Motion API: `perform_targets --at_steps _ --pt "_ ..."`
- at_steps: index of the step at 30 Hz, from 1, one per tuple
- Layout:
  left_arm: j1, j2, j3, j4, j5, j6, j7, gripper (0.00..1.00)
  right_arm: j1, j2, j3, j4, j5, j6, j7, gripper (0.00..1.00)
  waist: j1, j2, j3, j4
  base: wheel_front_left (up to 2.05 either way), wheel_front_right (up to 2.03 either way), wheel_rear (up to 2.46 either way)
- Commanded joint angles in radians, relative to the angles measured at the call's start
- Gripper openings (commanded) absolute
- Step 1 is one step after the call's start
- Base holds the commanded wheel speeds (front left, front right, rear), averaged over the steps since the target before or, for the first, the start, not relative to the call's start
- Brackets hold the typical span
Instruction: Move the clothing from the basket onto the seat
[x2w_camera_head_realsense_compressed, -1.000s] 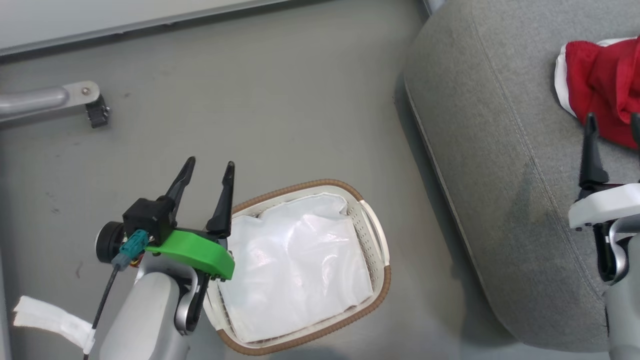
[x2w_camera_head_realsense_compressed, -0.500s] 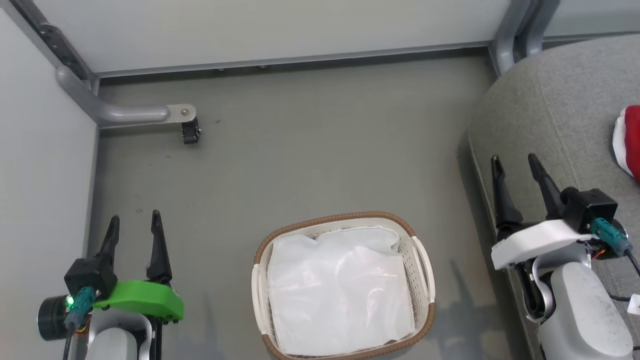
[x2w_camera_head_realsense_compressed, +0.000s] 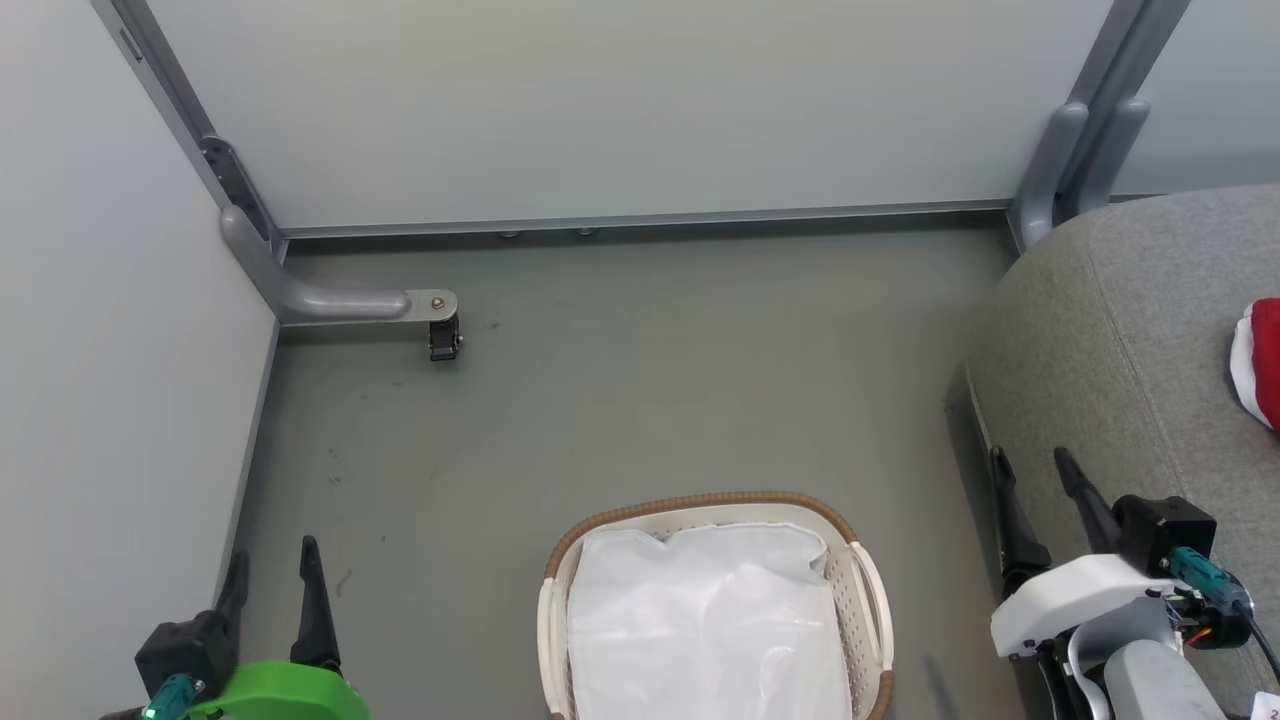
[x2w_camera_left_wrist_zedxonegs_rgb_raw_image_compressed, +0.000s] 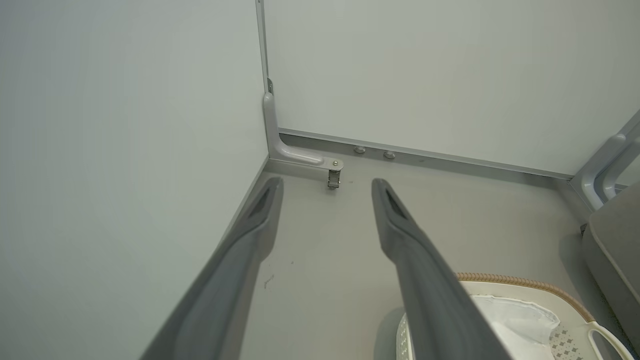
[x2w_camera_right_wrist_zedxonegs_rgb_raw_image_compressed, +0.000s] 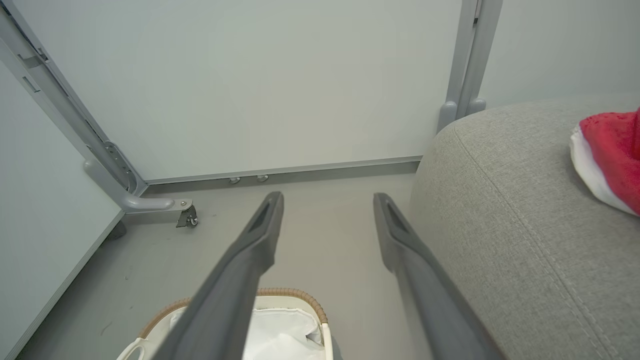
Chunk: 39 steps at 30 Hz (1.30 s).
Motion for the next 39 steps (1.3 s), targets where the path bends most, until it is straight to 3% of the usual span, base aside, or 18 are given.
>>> perform_targets --at_steps 1,4,18,39 --pt "0.000 -0.001 0.001 0.005 -0.001 0.000 0.001 0.00 0.001 0.002 0.000 0.005 0.002 0.000 0.001 0.00 0.0001 0.0000 0.000 0.000 0.00 0.00 0.00" --pt "0.000 -0.007 0.002 0.030 -0.010 0.000 0.005 0.00 0.014 0.010 -0.002 0.028 0.010 0.000 0.006 0.00 0.0001 0.0000 -0.001 0.000 0.00 0.00 0.00" --pt "-0.014 -0.005 0.007 -0.009 -0.288 -0.001 0.080 0.00 0.023 0.007 -0.009 -0.013 0.288 0.000 0.080 0.00 0.0001 0.0005 -0.010 -0.002 0.00 0.00 0.00" --pt "-0.031 -0.003 0.010 -0.056 -0.602 -0.003 0.162 0.00 0.035 0.004 -0.015 -0.061 0.602 0.000 0.161 0.00 0.0001 0.0012 -0.023 -0.004 0.00 0.00 0.00"
